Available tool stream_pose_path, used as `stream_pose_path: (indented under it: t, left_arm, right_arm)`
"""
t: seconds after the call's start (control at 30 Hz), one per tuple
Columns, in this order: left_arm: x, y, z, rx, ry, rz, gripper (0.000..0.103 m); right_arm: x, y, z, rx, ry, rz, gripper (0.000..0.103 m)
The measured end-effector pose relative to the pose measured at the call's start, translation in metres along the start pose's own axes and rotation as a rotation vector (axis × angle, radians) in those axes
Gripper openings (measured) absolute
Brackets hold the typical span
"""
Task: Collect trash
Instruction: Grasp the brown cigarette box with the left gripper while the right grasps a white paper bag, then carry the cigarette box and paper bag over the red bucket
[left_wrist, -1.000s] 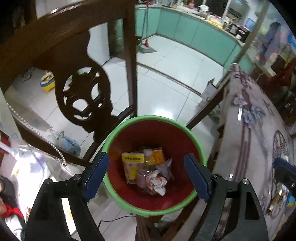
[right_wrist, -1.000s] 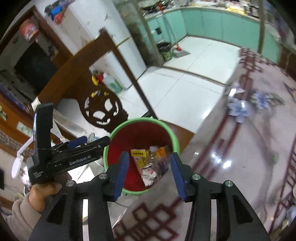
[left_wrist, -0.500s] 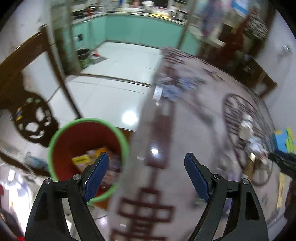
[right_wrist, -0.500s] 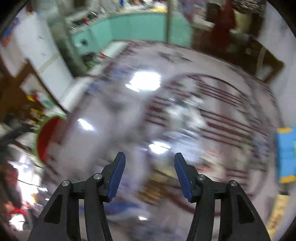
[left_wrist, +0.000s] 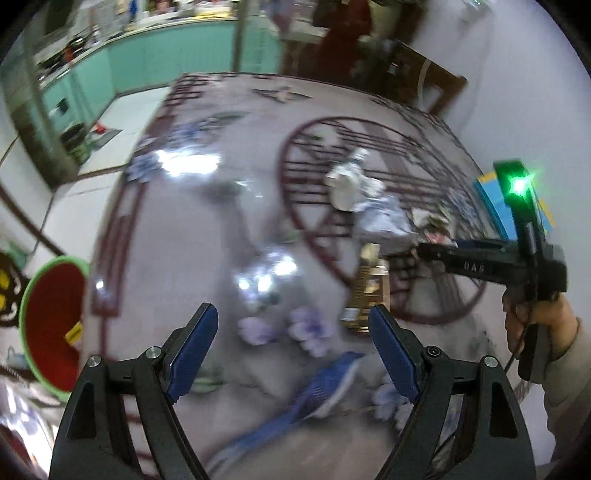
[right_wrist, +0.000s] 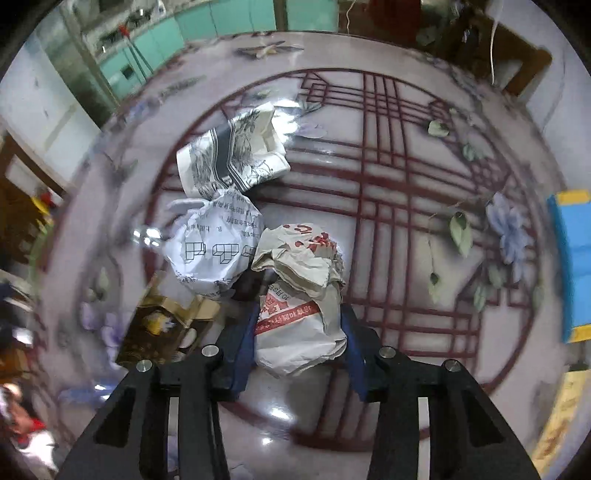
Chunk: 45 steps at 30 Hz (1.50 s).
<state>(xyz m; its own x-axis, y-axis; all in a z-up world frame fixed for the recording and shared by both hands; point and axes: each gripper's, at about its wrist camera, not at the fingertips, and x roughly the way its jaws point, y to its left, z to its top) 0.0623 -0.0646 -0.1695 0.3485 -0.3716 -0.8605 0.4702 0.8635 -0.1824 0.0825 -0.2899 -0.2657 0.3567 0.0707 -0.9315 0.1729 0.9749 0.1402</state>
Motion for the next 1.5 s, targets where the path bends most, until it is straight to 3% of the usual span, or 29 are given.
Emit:
stream_pose_path:
  t: [0.23, 0.47, 0.53, 0.63, 0.9, 1.5]
  left_arm:
    - [0.059, -0.061, 0.003, 0.126, 0.071, -0.001, 0.084]
    - [0.096, -0.076, 0.002, 0.111, 0.113, 0.037, 0.081]
    - [0.103, -0.076, -0.001, 0.107, 0.120, 0.046, 0.048]
    - [0.101, -0.076, -0.002, 0.116, 0.104, 0.059, 0.041]
    - [0.053, -0.059, 0.003, 0.022, 0.019, 0.086, 0.040]
    - [-0.008, -0.018, 0.004, -0.080, -0.088, 0.165, 0.041]
  right_arm:
    - [-0.047, -0.019, -0.003, 0.020, -0.088, 0.005, 0.038]
    - [-0.070, -0.020, -0.012, 0.034, -0.121, 0.038, 0.039]
    - [-0.072, -0.022, -0.013, 0.040, -0.126, 0.045, 0.039]
    - [-0.074, -0.022, -0.015, 0.038, -0.129, 0.052, 0.039]
    - [-0.095, -0.008, -0.012, -0.031, -0.188, 0.014, 0.039]
    - [-0.122, 0.054, -0.006, -0.156, -0.261, 0.061, 0.039]
